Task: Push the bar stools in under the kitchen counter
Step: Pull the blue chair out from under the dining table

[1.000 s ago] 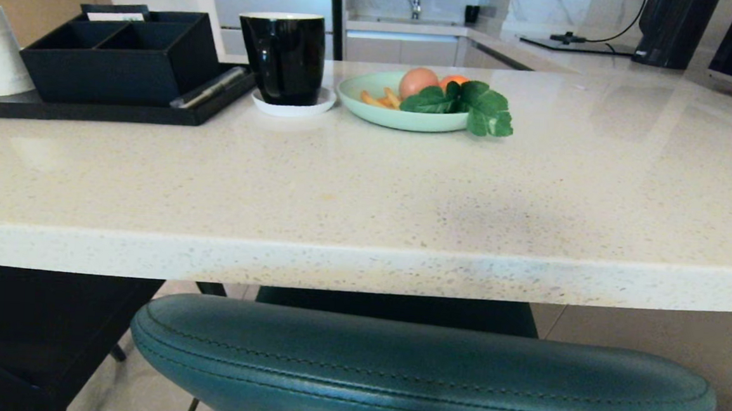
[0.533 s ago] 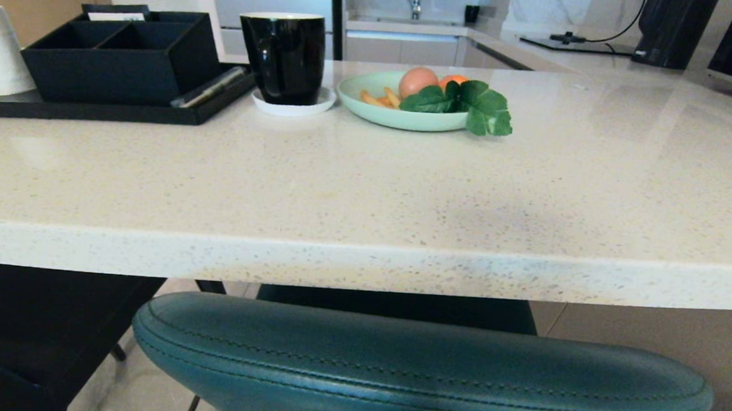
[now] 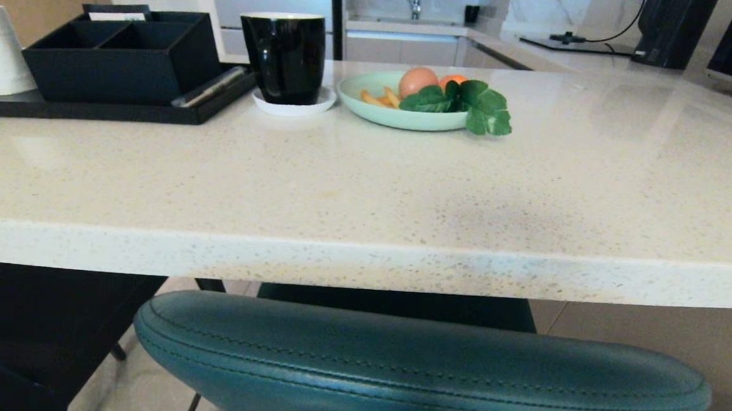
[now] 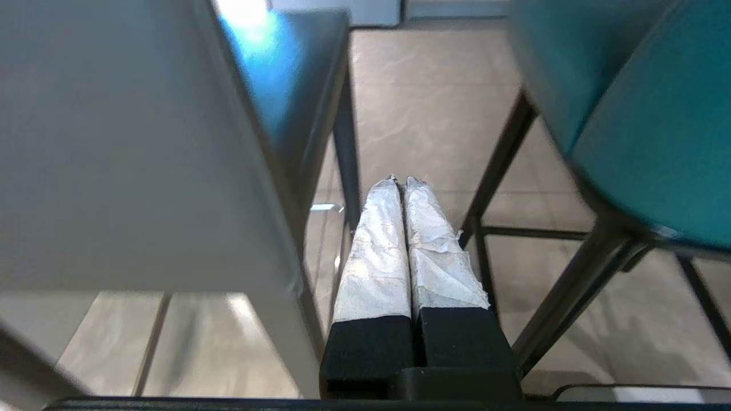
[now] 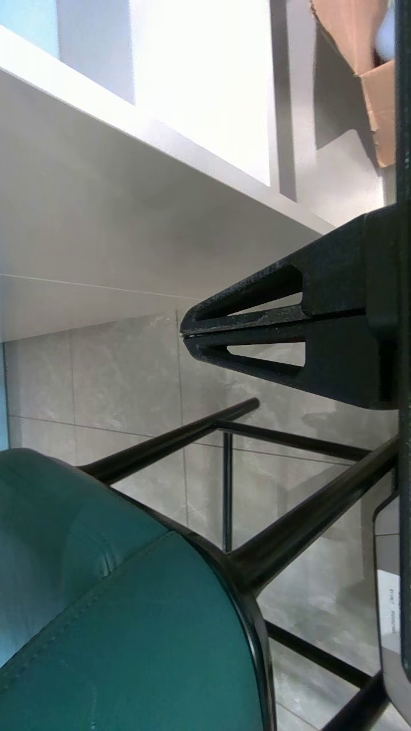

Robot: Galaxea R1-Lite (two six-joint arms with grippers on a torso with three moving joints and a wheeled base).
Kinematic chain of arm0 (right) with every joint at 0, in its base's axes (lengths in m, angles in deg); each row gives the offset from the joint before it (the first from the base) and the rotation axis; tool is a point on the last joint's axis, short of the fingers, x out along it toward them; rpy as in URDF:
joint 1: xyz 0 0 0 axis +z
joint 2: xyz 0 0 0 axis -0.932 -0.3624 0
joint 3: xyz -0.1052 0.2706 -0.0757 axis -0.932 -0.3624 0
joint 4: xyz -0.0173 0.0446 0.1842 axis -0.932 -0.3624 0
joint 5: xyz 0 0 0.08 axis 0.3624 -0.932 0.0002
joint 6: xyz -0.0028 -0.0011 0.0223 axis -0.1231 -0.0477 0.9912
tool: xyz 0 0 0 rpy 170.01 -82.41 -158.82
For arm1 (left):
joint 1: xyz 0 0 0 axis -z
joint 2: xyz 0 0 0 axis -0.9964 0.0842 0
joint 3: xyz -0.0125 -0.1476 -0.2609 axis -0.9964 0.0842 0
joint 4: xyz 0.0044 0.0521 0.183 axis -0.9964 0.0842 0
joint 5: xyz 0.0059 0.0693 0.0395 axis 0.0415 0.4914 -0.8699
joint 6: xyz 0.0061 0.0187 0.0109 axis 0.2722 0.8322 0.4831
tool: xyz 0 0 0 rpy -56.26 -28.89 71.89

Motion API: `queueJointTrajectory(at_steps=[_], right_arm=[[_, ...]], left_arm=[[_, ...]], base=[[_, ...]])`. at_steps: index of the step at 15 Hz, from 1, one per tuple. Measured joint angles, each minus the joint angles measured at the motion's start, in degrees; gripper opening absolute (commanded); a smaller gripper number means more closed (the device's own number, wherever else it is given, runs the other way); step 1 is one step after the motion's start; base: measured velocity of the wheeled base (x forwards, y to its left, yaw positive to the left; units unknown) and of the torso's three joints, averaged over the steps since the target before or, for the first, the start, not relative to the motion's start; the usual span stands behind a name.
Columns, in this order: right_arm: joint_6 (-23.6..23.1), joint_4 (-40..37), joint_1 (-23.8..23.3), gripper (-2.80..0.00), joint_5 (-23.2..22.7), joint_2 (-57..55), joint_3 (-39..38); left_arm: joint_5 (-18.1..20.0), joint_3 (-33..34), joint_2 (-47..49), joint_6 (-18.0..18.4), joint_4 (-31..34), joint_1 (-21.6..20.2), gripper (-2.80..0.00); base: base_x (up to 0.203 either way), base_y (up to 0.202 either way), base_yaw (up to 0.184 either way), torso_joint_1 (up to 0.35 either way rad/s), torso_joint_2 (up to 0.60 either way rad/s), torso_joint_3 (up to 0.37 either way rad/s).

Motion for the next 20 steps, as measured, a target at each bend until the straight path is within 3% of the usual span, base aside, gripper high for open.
queueJointTrajectory(at_steps=[3, 5, 9, 14, 17, 20], right_arm=[[2.89, -0.13, 0.05, -2.8, 0.16, -3.19, 3.31], [4.53, 3.68, 0.1, -2.8, 0.01, -9.52, 5.35], [2.87, 12.73, 0.16, -2.8, -1.04, -22.67, 4.82], [-0.76, 15.01, 0.46, -2.8, -2.47, -37.85, 4.44], [-2.94, 20.94, 1.79, -2.8, -2.54, -45.47, 4.24], [-3.23, 30.31, 2.76, -2.8, -2.55, -52.76, 2.58]], left_arm=[[2.32, -0.18, 8.08, -0.68, -8.0, -0.02, -2.8], [2.82, -0.18, 16.94, -1.87, -15.36, -0.09, -2.8], [3.19, -0.18, 36.58, -3.53, -33.25, 0.56, -2.8], [3.03, 0.16, 56.48, -3.98, -50.07, 4.09, -2.8], [2.38, 0.84, 66.6, -3.66, -60.98, 4.9, -2.8], [-2.29, 1.0, 75.68, -3.65, -71.45, 9.46, -2.8]], base=[[0.0, 0.0, 0.0, 0.0, 0.0, 0.0], [0.0, 0.0, 0.0, 0.0, 0.0, 0.0], [0.0, 0.0, 0.0, 0.0, 0.0, 0.0], [0.0, 0.0, 0.0, 0.0, 0.0, 0.0], [0.0, 0.0, 0.0, 0.0, 0.0, 0.0], [0.0, 0.0, 0.0, 0.0, 0.0, 0.0]])
